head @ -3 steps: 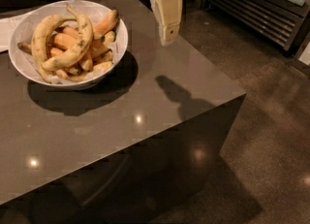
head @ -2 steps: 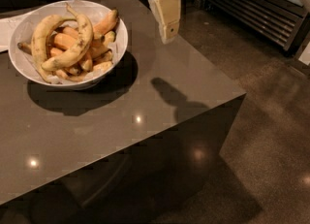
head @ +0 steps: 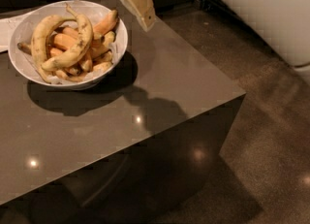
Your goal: Pick banana from white bowl
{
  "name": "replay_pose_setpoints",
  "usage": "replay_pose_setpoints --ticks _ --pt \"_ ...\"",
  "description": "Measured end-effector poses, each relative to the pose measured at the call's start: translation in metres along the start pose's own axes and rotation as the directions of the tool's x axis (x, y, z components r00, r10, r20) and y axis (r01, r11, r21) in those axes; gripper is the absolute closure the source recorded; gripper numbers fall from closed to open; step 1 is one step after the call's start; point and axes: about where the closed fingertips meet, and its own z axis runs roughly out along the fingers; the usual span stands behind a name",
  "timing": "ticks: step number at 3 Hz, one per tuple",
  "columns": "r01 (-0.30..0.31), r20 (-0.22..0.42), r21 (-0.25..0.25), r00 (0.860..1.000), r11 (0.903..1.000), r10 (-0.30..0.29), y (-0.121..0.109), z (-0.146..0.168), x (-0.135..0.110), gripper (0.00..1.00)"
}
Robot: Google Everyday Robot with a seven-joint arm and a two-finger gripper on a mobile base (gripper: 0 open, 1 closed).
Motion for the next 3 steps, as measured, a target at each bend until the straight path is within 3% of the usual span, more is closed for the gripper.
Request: replay_pose_setpoints --ticks 1,3 --pt "0.014 -0.004 0.008 1.0 0.9999 -0.014 -0.003 -0.002 -0.001 0.0" --pt "0.044 0.077 0.032 0.996 0.9985 -0.046 -0.023 0.013 -0.012 0.0"
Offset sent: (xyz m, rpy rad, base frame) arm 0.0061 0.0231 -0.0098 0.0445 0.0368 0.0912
